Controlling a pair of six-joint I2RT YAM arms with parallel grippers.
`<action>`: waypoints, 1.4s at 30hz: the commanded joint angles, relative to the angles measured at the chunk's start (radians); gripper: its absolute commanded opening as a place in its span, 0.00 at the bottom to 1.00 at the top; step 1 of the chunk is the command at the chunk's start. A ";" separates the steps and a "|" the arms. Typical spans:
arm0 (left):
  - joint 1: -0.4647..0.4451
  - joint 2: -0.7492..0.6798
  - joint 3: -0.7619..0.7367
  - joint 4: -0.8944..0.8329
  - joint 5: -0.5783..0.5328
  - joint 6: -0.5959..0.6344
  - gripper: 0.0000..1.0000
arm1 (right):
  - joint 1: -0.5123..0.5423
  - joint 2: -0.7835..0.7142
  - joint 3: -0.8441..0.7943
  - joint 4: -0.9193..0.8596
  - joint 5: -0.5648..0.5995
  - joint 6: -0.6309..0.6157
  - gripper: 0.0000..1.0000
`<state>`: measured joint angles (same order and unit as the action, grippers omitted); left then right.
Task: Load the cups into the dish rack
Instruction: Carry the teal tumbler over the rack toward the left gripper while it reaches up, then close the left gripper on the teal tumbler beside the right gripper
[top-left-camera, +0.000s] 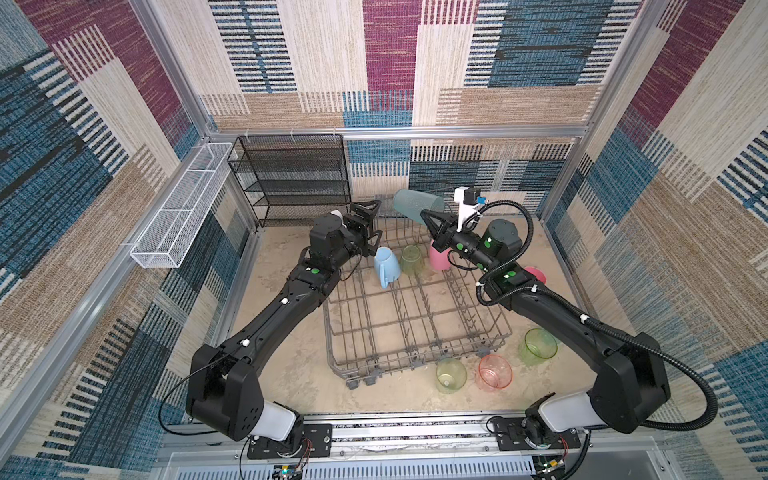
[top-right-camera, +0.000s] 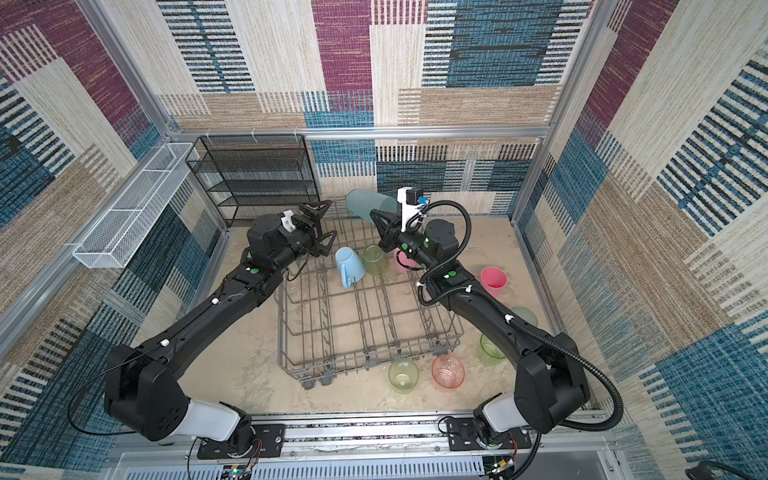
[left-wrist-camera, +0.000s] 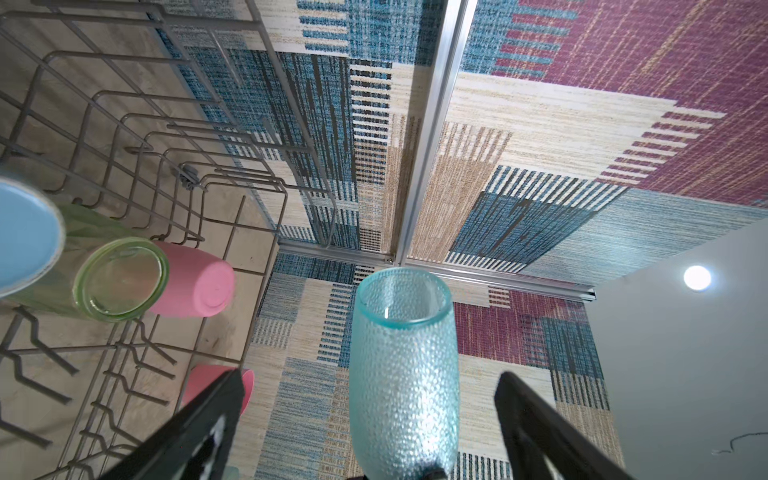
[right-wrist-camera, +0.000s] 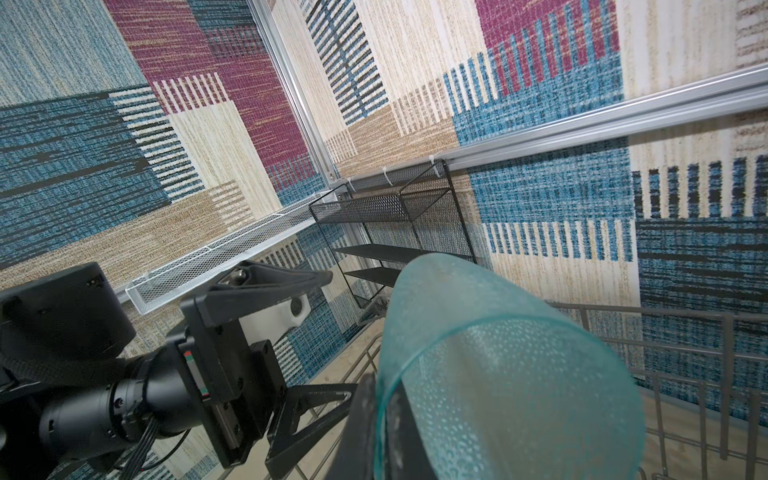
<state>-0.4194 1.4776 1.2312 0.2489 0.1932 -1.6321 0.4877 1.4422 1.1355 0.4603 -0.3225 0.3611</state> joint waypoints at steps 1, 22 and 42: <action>0.000 0.032 0.038 -0.004 0.042 -0.008 0.98 | 0.006 0.000 0.000 0.049 -0.024 -0.012 0.01; -0.044 0.194 0.218 0.034 0.202 0.021 0.96 | 0.031 0.013 0.010 0.015 -0.069 -0.045 0.00; -0.060 0.232 0.187 0.169 0.183 -0.010 0.67 | 0.032 0.022 0.018 -0.005 -0.069 -0.050 0.03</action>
<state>-0.4759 1.7100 1.4254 0.3649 0.3679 -1.6497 0.5175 1.4601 1.1412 0.4351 -0.3820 0.3134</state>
